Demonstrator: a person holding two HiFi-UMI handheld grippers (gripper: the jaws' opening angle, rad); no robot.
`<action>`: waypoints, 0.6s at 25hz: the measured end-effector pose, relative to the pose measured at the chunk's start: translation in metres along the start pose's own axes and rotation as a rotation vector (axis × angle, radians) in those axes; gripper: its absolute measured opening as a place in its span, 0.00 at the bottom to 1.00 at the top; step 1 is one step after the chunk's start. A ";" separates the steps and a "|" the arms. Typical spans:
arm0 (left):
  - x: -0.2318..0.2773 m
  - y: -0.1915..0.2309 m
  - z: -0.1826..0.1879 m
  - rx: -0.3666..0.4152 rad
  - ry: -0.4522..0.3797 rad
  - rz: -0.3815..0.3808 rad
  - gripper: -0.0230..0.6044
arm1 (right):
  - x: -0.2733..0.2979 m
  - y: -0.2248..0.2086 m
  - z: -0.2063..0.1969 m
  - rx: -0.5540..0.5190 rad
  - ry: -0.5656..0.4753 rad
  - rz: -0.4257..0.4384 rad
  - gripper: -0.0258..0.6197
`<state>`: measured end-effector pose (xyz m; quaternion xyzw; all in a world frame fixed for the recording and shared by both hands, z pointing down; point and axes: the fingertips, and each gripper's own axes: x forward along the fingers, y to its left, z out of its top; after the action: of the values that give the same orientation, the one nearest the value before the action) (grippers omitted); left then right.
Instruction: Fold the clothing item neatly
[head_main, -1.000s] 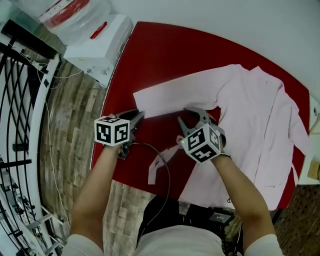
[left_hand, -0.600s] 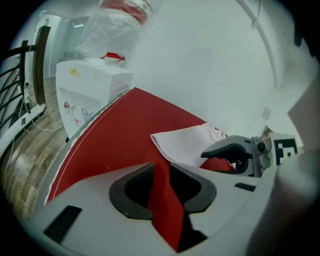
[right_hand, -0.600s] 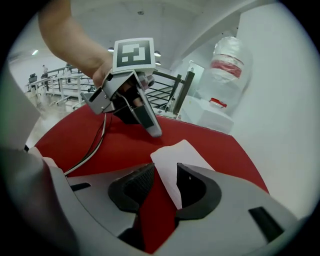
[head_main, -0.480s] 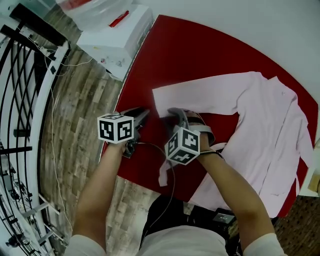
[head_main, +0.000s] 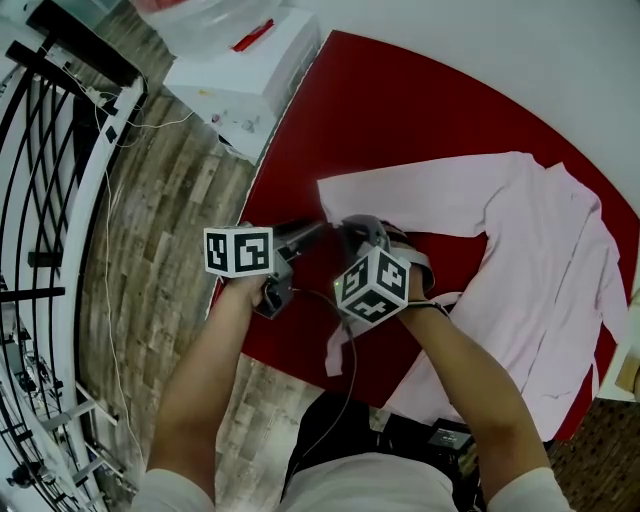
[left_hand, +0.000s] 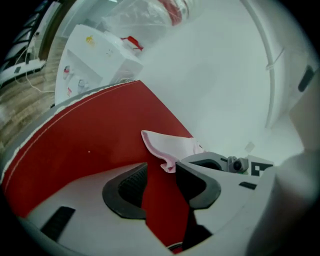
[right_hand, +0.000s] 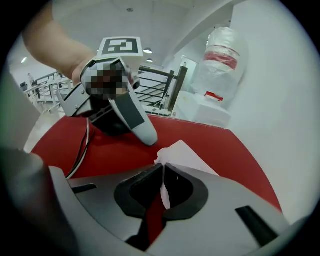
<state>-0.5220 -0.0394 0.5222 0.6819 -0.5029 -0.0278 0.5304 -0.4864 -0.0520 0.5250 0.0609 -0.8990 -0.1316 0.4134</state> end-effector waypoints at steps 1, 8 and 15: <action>0.001 -0.002 0.001 -0.033 -0.008 -0.023 0.29 | -0.003 -0.002 0.002 0.013 -0.013 0.000 0.08; 0.015 -0.004 0.022 -0.206 -0.053 -0.127 0.39 | -0.024 -0.009 0.018 0.012 -0.082 0.000 0.08; 0.020 -0.006 0.050 -0.305 -0.107 -0.203 0.40 | -0.028 -0.002 0.017 -0.050 -0.066 -0.006 0.08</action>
<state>-0.5368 -0.0892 0.5054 0.6383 -0.4490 -0.1935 0.5946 -0.4812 -0.0443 0.4929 0.0487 -0.9083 -0.1572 0.3847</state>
